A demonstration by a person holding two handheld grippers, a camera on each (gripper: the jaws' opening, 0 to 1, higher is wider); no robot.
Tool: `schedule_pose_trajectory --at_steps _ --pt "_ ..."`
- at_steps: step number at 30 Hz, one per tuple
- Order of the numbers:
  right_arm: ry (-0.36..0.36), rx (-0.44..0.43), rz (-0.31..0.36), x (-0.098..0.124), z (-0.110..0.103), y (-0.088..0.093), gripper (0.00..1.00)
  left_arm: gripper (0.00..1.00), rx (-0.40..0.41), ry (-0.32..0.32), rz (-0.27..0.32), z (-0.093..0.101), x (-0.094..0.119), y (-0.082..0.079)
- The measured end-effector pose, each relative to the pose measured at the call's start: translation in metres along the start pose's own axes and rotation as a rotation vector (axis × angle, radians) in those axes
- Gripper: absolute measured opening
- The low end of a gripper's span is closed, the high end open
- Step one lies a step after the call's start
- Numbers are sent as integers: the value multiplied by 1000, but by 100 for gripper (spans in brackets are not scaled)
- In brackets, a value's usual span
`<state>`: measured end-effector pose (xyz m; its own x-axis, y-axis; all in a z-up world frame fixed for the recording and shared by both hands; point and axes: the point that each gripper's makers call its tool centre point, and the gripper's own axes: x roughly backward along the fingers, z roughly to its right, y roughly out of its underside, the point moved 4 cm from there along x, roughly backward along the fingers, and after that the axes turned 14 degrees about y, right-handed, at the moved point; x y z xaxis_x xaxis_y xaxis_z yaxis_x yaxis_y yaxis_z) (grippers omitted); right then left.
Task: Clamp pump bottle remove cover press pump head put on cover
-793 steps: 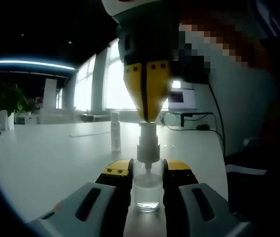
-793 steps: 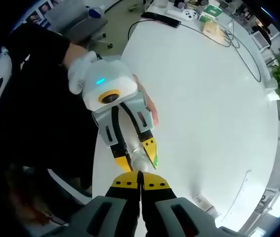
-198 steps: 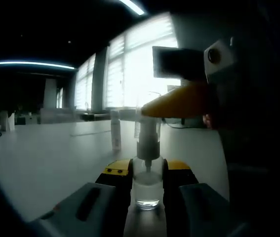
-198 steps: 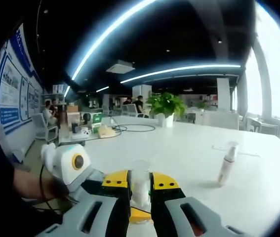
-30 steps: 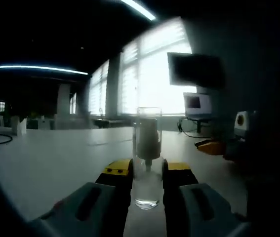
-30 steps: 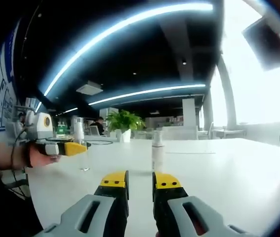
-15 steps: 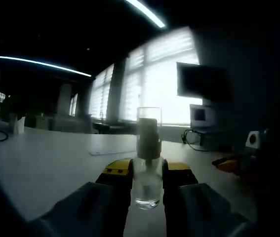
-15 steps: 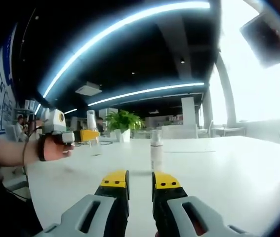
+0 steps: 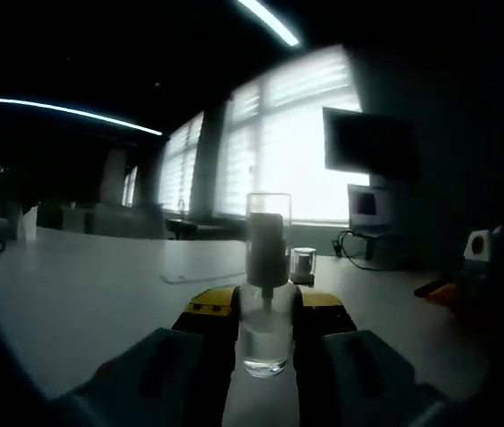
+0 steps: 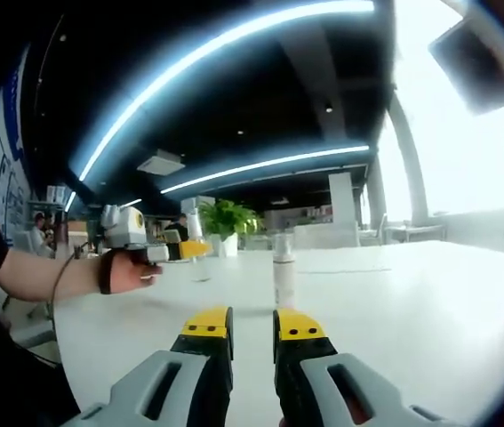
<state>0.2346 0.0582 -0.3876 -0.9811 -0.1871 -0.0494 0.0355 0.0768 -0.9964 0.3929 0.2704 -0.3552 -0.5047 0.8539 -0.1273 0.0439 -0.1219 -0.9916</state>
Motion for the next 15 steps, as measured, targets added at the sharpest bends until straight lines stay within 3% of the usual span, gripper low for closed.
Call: schedule_pose_trajectory --at_steps 3,7,15 --pt "-3 -2 -4 -1 1 0 12 15 -16 -10 -3 -16 -6 0" --pt "-7 6 -10 -2 0 2 12 15 10 -7 3 -21 -16 4" --pt "-6 11 -9 -2 0 2 12 15 -20 -16 -55 -24 -30 21"
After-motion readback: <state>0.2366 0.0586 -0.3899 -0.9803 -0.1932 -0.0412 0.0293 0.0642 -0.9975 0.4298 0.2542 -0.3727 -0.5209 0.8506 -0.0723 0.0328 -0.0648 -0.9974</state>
